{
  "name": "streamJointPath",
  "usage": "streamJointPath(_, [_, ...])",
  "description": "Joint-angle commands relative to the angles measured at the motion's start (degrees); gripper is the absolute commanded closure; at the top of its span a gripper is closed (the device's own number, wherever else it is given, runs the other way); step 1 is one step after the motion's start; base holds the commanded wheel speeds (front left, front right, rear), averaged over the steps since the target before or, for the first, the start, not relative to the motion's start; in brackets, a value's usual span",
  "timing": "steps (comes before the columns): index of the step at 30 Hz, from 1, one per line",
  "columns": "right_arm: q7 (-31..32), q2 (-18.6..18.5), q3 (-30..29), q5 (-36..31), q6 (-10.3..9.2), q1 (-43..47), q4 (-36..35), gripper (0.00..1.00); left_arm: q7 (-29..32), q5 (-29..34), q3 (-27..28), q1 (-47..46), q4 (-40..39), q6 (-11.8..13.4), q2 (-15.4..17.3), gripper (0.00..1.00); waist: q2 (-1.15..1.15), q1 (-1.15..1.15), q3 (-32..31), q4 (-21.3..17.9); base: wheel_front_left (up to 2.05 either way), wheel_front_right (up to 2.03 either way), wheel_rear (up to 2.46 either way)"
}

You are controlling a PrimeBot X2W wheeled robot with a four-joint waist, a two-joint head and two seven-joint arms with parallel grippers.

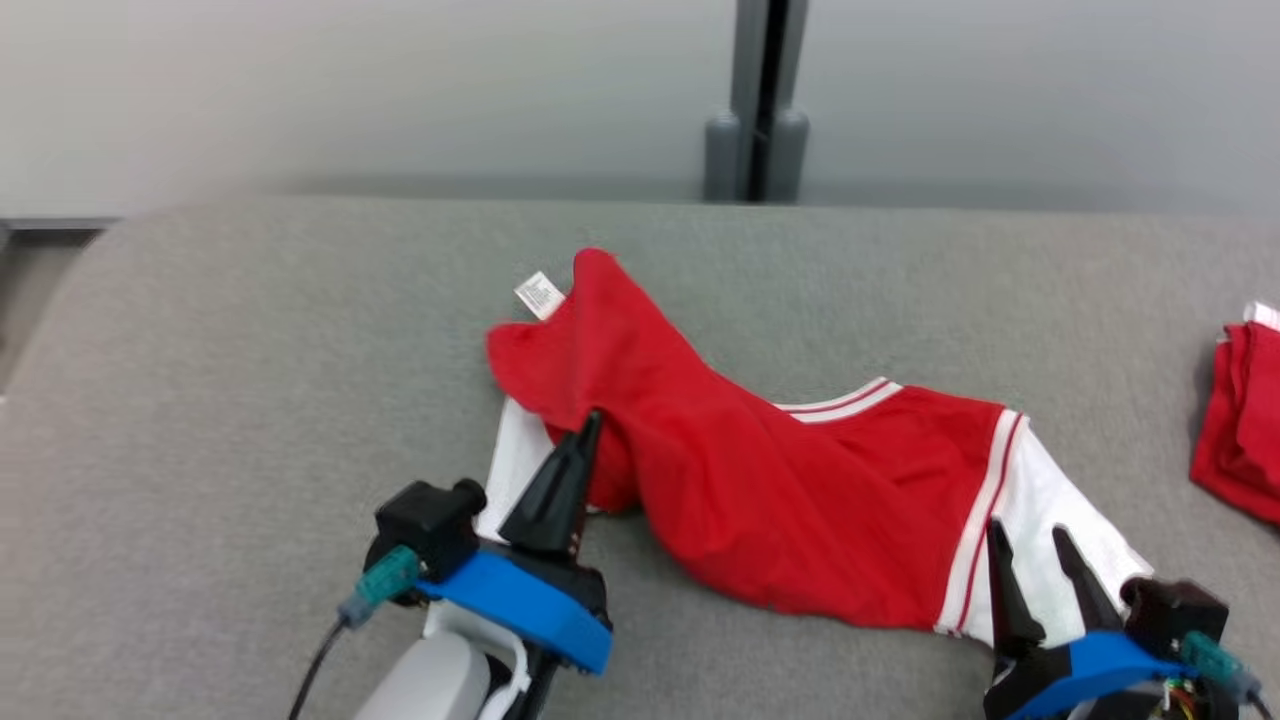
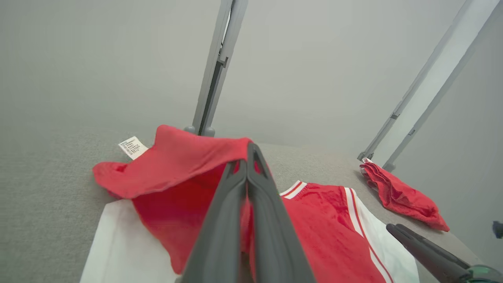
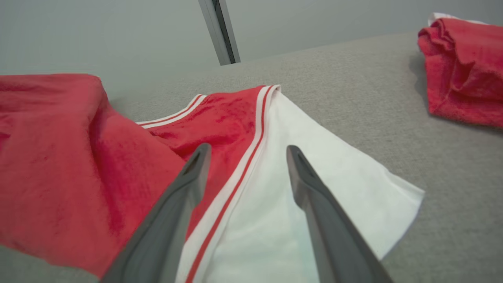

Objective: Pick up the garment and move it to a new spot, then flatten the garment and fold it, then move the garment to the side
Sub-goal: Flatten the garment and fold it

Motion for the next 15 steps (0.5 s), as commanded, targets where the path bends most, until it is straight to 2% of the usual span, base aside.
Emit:
streamJointPath(1, [-0.01,-0.16,0.2,0.69,0.0,1.06,0.36,0.0,-0.14,0.42,-0.55,0.96,-0.99,-0.11,0.22,1.0,0.0,0.01,-1.05,0.44,0.0,0.0,0.0])
streamJointPath(7, [-0.01,-0.17,0.86,2.29,0.0,3.73,1.75,0.0,-0.14,3.12,-2.16,5.2,-5.47,-0.11,1.76,1.0,0.0,0.01,-5.68,3.67,0.0,0.0,0.0])
streamJointPath(11, [-0.01,-0.16,0.96,2.77,0.0,4.56,2.01,0.0,-0.14,5.23,0.19,8.0,-7.32,-0.11,2.66,1.0,0.0,0.01,-6.34,4.64,0.0,0.0,0.0])
streamJointPath(15, [-0.01,-0.17,0.99,2.79,0.0,4.88,1.96,0.0,-0.14,7.33,2.82,9.44,-5.9,-0.11,3.6,1.0,0.0,0.01,-5.76,4.73,0.0,0.0,0.0])
